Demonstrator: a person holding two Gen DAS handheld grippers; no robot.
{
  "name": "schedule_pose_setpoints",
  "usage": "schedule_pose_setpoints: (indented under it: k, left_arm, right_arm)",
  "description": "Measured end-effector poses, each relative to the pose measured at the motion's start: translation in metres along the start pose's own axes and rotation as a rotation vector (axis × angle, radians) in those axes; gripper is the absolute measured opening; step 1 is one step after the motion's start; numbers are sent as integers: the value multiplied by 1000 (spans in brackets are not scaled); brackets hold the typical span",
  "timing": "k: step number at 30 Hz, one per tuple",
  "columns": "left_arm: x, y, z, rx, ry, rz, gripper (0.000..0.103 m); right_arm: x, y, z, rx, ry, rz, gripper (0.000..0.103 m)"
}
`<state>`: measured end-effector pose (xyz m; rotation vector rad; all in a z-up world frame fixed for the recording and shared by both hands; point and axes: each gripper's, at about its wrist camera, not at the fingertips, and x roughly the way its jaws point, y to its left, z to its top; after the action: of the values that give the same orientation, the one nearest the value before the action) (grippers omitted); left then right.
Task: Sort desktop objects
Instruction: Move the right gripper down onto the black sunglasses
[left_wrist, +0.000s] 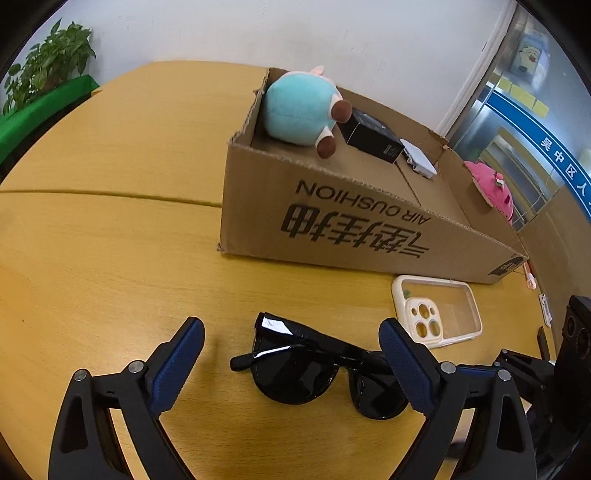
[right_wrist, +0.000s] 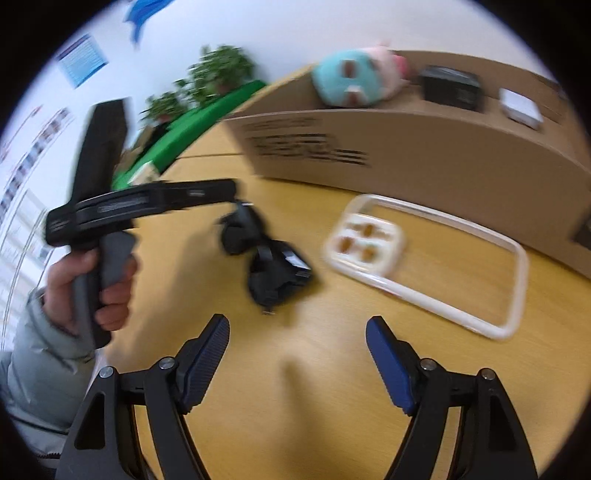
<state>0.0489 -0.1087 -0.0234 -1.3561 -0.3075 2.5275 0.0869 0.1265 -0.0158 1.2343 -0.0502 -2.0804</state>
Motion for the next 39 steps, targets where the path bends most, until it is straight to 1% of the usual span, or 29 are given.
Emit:
schedule_pose_setpoints:
  k: [2,3,7,10,12,15,17,19,20,22,24,25,26,28,29,30,31,33,35,36,37,39]
  left_arm:
    - [1,2,-1,-9,7,-3,95]
    - [2,4,-1,-18,9,-1,95]
    - [-4,10,-3,-38,-2,2,95]
    - [-9,19,-6,-67,-1,1,95]
    - [-14,24,-10,-83,-8,-2,95]
    - [-18,33,-15,-108,-5,-13,95]
    - [-19,40,-17,-119,-4,-21,95]
    - [-18,44,-17,-133,-4,-31,95]
    - [-16,47,-18,-143,0,-39,95]
    - [-11,50,-19,-170,19,-63,95]
    - [-8,50,-19,-173,29,-95,95]
    - [-8,49,-19,-172,24,-97,95]
    - [-7,49,-18,-174,22,-100,95]
    - [-6,50,-17,-195,24,-132,95]
    - [-6,51,-17,-207,25,-145,95]
    - [-5,51,-17,-217,27,-159,95]
    - [-4,50,-17,-222,29,-174,95]
    - [-3,47,-17,-239,39,-204,94]
    - [1,42,-18,-253,60,-262,89]
    - [3,38,-19,-253,66,-275,87]
    - [5,34,-19,-252,70,-285,81]
    - [11,27,-22,-261,96,-319,63]
  right_arm:
    - [11,14,9,-66,-2,25,76]
    - [17,18,13,-89,3,24,76]
    - [43,31,31,-203,19,6,78]
    - [58,43,40,-286,16,-26,78]
    - [60,46,40,-296,22,-24,78]
    - [59,42,34,-236,76,82,78]
    - [50,42,26,-213,101,157,78]
    - [36,43,26,-224,66,178,78]
    - [29,42,31,-236,32,161,78]
    - [26,39,43,-246,-3,109,79]
    - [37,34,56,-236,22,77,79]
    - [43,33,59,-236,37,76,79]
    - [54,36,60,-241,57,84,79]
    - [70,42,55,-245,85,111,79]
    - [78,49,52,-235,85,116,80]
    - [80,50,49,-222,58,114,79]
    - [79,51,48,-213,25,95,80]
    - [77,53,45,-207,-2,65,79]
    - [77,63,41,-263,-9,-3,73]
    - [77,69,37,-298,-9,-50,68]
    - [76,79,30,-343,-14,-118,63]
    - [74,81,28,-342,-20,-134,56]
